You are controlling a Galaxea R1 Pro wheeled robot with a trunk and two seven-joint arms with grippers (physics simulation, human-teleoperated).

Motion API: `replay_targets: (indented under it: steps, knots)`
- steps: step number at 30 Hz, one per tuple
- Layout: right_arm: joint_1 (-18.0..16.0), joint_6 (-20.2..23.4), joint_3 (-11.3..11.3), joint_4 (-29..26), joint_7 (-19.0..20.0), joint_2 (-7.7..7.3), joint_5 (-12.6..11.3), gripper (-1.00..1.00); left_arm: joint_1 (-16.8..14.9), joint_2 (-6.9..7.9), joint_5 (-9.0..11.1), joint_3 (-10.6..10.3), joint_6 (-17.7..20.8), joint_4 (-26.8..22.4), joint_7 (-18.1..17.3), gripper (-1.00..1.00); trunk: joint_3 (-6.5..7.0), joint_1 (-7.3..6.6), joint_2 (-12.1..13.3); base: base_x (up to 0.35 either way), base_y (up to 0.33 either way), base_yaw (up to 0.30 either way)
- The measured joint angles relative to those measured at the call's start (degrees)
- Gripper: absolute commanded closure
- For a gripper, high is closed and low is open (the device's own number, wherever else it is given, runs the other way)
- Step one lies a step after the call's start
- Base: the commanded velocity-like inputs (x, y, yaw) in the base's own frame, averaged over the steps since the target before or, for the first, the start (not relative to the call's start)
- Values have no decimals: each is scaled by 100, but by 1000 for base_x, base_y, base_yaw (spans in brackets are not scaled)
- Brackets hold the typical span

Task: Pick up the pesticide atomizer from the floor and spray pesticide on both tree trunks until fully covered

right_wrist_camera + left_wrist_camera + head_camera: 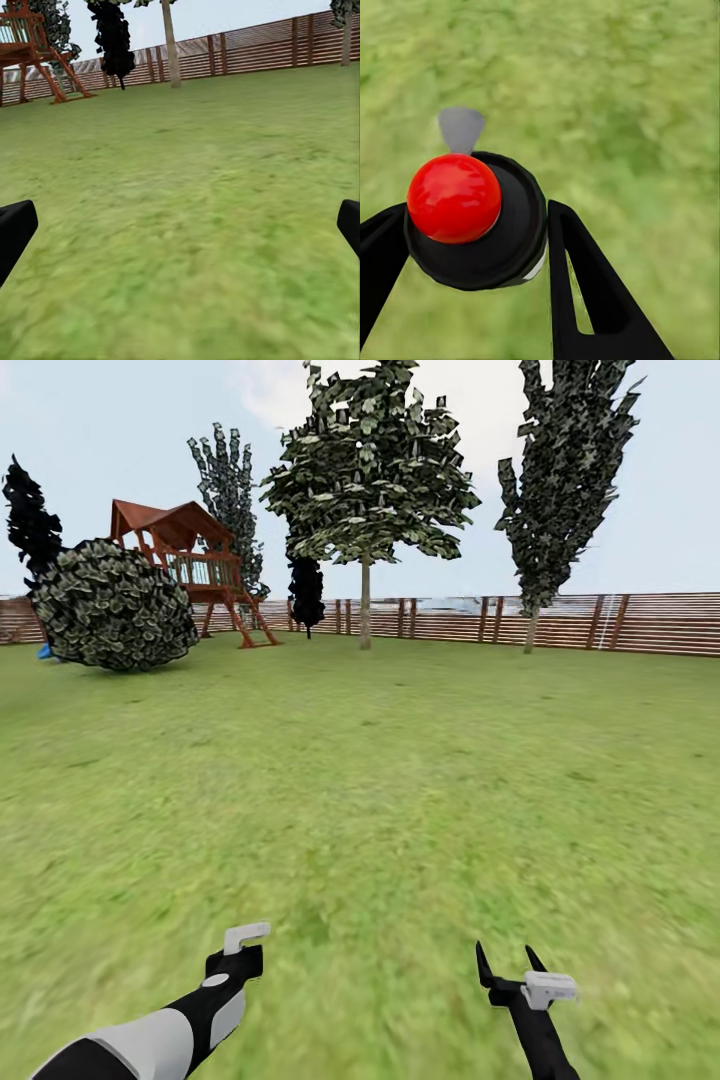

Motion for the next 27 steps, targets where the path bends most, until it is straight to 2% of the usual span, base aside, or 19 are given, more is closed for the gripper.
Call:
replay_targets:
  steps: [27]
  knots:
    - [4,2,0,0,4,0,0,-100,0,0,0,0,1,0,0,100,0,0,0,337,0,0]
